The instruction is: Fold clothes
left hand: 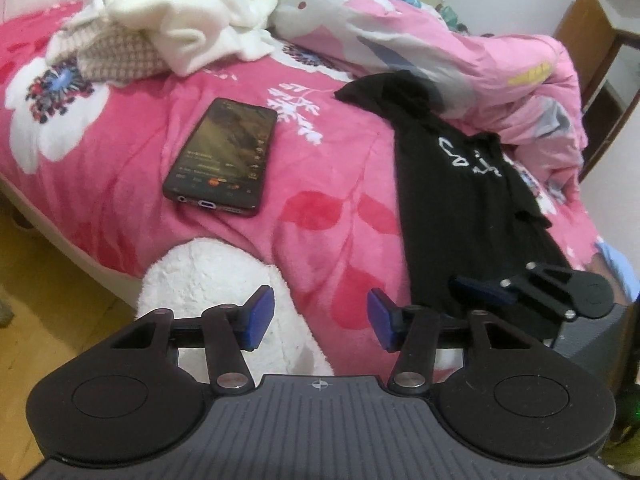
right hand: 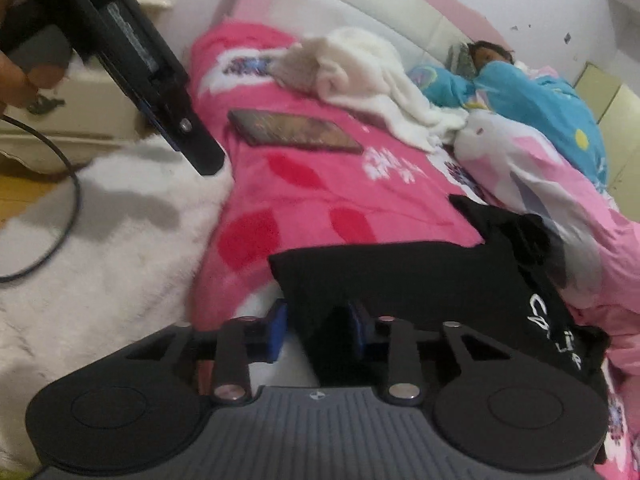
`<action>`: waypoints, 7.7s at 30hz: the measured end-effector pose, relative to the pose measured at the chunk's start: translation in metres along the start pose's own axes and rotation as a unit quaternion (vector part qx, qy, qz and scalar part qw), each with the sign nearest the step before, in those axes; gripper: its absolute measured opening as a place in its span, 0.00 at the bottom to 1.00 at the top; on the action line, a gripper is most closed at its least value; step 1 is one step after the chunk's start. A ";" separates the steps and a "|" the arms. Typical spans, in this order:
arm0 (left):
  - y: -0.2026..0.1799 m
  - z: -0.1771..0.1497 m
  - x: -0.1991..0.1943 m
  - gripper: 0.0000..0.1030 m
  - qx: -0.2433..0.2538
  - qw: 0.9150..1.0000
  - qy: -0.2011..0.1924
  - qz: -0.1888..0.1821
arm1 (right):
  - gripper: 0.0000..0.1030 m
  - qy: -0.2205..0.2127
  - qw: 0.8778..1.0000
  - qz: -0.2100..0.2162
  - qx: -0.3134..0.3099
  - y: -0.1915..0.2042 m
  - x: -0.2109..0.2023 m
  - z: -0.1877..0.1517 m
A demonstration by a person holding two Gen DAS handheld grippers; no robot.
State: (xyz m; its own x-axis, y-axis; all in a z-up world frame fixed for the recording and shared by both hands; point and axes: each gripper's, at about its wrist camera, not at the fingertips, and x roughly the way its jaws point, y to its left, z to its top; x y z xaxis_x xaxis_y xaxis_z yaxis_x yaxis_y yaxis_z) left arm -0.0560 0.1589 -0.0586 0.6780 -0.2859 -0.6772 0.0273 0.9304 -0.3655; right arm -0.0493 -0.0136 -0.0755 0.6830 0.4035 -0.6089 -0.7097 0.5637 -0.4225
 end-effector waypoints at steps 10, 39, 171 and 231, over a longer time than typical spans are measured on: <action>-0.004 -0.002 0.014 0.54 0.008 0.998 0.012 -0.055 | 0.04 -0.041 0.961 0.049 0.268 -0.071 -0.025 -0.020; -0.047 0.018 0.082 0.57 -0.042 0.965 0.053 -0.252 | 0.07 -0.172 0.584 0.189 0.770 -0.160 -0.011 -0.177; -0.003 0.012 0.043 0.35 -0.031 0.999 -0.035 0.011 | 0.32 -0.043 0.814 -0.174 0.553 -0.154 -0.178 -0.181; 0.014 0.028 0.020 0.02 -0.103 0.989 0.076 -0.075 | 0.04 -0.086 0.621 -0.033 0.778 -0.170 -0.237 -0.300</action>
State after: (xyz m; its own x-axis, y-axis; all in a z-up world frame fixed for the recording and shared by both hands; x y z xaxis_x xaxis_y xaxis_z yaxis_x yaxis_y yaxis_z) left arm -0.0216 0.1726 -0.0591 0.5583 -0.4626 -0.6887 -0.0424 0.8131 -0.5806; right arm -0.1421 -0.4211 -0.0611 0.8046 0.3386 -0.4877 0.2565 0.5425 0.7999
